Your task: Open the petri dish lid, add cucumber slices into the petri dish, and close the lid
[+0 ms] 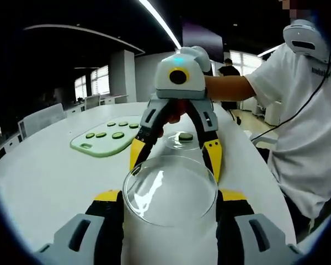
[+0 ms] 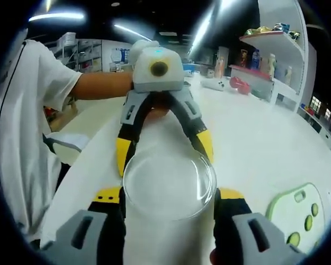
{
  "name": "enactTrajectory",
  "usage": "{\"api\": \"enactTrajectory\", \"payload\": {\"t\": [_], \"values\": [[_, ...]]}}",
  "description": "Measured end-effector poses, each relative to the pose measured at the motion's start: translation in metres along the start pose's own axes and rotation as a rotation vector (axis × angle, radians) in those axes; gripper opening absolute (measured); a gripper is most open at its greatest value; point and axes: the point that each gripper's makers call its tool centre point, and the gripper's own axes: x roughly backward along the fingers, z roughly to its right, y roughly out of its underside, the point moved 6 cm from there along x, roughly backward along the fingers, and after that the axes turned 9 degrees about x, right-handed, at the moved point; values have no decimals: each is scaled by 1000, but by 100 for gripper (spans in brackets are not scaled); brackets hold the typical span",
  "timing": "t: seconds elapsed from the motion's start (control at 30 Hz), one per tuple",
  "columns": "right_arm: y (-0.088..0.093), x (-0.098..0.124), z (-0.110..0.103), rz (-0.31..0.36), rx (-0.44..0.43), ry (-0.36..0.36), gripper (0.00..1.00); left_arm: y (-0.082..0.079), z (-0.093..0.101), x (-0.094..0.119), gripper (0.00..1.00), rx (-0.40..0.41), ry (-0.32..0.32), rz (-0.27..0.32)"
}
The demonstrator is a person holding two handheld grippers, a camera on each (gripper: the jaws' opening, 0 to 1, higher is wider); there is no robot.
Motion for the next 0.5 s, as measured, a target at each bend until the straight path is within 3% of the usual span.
{"api": "enactTrajectory", "payload": {"t": [0.5], "values": [[-3, 8, 0, 5, 6, 6, 63, -8, 3, -1, 67, -3, 0, 5]]}}
